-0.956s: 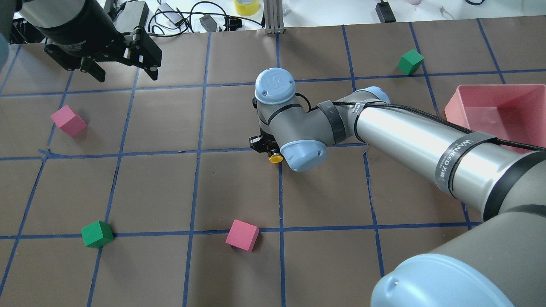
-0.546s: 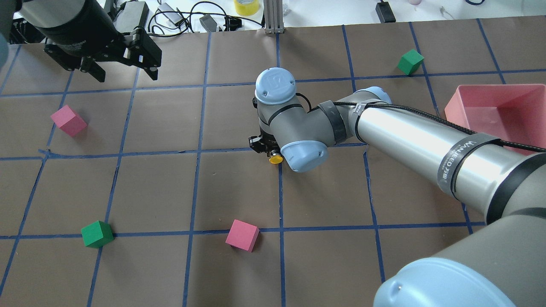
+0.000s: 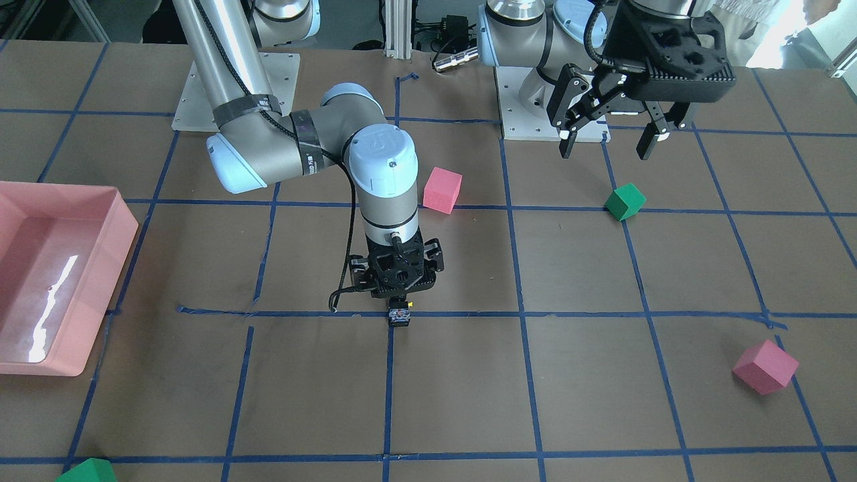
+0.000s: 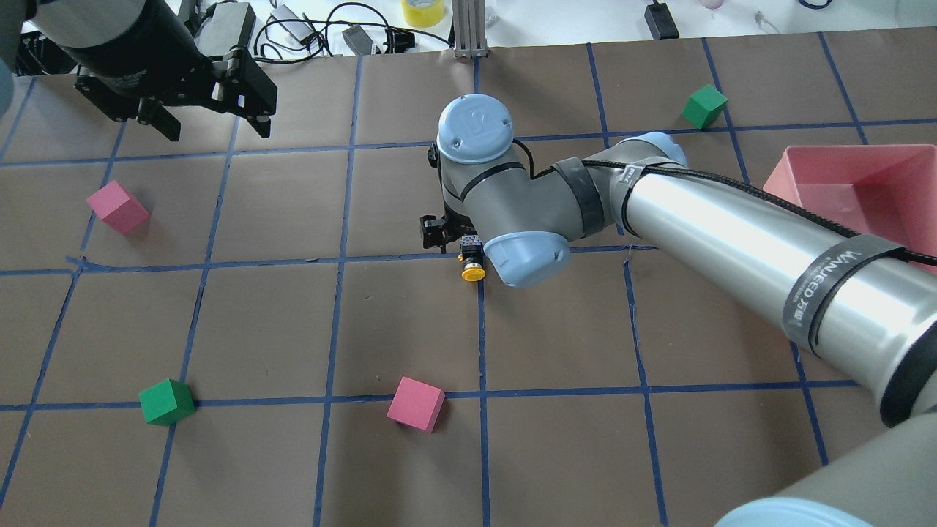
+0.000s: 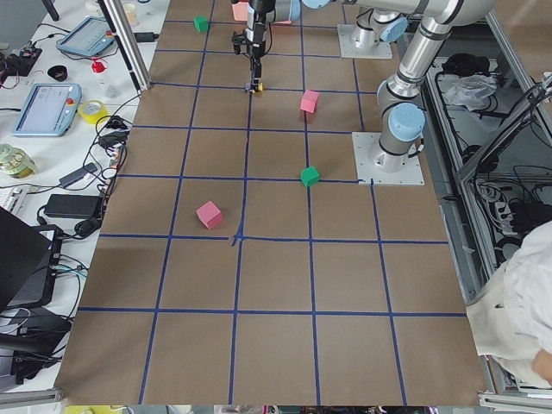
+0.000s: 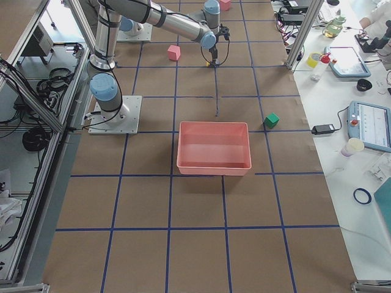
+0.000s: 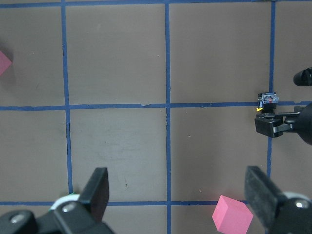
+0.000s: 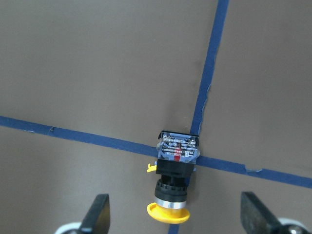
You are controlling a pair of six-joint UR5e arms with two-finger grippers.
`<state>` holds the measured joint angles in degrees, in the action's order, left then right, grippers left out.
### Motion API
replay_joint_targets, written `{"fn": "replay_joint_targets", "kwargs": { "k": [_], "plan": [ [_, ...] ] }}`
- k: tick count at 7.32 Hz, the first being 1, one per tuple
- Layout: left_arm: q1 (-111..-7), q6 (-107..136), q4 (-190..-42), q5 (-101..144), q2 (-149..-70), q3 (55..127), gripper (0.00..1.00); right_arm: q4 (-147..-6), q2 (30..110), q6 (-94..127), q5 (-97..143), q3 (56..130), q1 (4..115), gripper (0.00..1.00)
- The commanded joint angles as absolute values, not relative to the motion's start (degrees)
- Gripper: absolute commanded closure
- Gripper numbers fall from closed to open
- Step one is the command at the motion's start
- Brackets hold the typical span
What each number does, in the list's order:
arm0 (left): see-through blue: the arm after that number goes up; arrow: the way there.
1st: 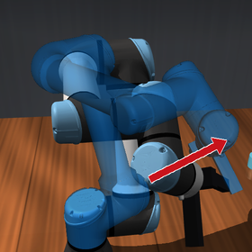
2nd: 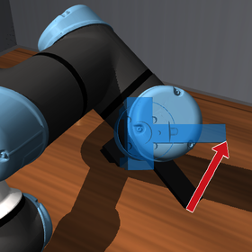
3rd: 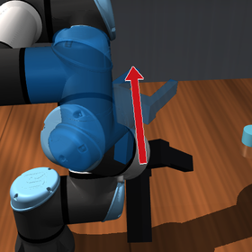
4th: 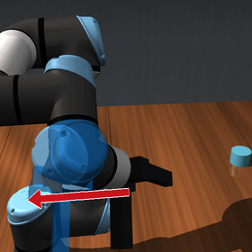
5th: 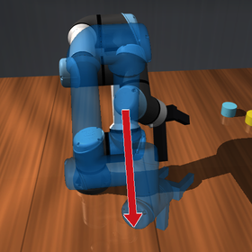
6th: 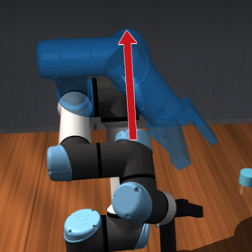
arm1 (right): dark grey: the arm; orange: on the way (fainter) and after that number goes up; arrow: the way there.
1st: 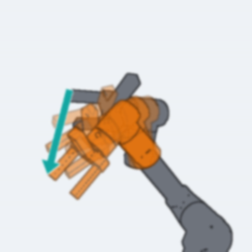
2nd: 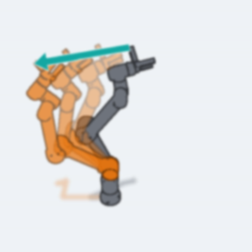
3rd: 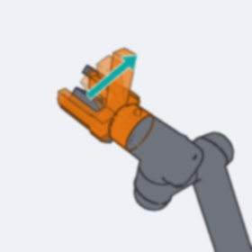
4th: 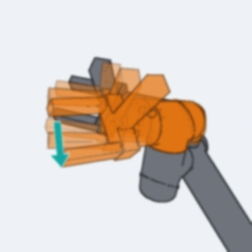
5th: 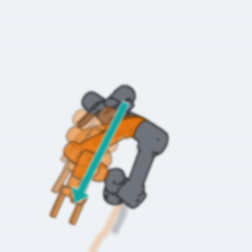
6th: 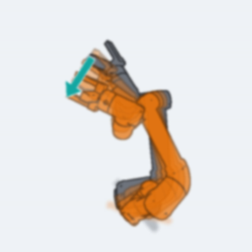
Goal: Align button upright
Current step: 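Lower the button onto the table and open the right gripper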
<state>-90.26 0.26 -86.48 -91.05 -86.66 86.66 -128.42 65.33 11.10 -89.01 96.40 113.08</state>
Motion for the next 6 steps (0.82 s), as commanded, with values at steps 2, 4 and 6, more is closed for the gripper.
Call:
{"fn": "replay_joint_targets", "kwargs": {
  "k": [2,4,6],
  "plan": [
    [-90.3,0.3,-86.5,-91.0,-86.7,86.7,0.00,-109.4,73.3,9.7,-88.9,90.5,107.2,0.00],
    [-90.3,0.3,-86.5,-91.1,-86.7,86.7,0.00,-97.1,78.8,4.6,-88.6,87.8,100.1,0.00],
    [-90.3,0.3,-86.5,-91.1,-86.7,86.7,0.00,-94.2,84.2,3.5,-89.4,88.0,98.2,0.00]
  ]
}}
